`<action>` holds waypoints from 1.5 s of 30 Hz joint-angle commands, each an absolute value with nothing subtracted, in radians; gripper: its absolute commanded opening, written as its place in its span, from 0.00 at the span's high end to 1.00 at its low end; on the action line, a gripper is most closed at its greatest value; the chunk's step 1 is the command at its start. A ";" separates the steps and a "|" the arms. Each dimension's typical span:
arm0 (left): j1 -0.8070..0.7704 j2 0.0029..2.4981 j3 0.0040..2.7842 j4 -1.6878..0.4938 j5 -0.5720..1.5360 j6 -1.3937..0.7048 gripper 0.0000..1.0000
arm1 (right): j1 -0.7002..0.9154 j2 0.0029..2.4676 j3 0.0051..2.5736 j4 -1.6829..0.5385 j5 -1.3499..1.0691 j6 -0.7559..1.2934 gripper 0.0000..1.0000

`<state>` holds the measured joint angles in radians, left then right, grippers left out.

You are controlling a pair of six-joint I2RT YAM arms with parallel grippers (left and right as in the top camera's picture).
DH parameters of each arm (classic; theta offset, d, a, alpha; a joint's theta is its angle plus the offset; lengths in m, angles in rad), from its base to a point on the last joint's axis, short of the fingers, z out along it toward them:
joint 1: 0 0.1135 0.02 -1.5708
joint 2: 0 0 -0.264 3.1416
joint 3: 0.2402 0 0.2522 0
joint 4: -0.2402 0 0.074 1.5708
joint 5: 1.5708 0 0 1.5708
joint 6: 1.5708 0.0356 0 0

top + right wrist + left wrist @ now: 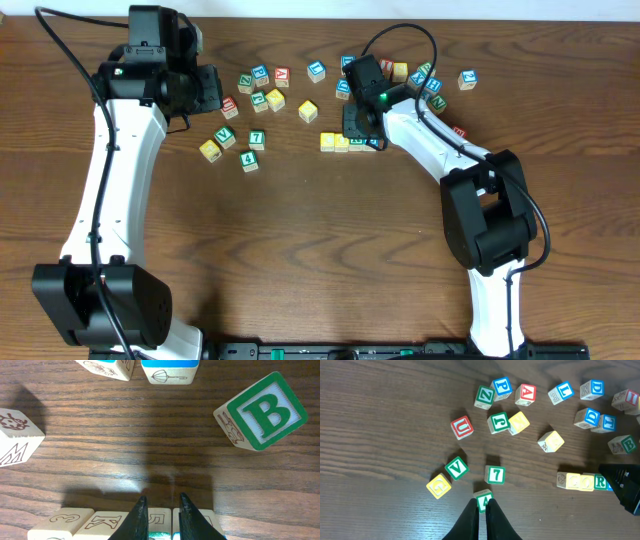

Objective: Spell out CORL

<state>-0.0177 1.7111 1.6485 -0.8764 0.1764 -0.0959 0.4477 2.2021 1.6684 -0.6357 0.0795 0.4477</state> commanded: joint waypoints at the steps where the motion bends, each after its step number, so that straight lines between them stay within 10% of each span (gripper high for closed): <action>1: -0.017 1.719 1.653 -0.881 0.168 -0.083 0.93 | 0.459 2.211 1.661 -0.638 0.094 0.446 0.84; 45: -0.017 1.719 1.653 -0.881 0.168 -0.083 0.92 | 0.469 2.211 1.661 -0.643 0.065 0.384 0.83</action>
<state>-0.0177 1.7111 1.6485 -0.8768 0.1764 -0.0959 0.4541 2.2021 1.6669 -0.6430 0.0711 0.4038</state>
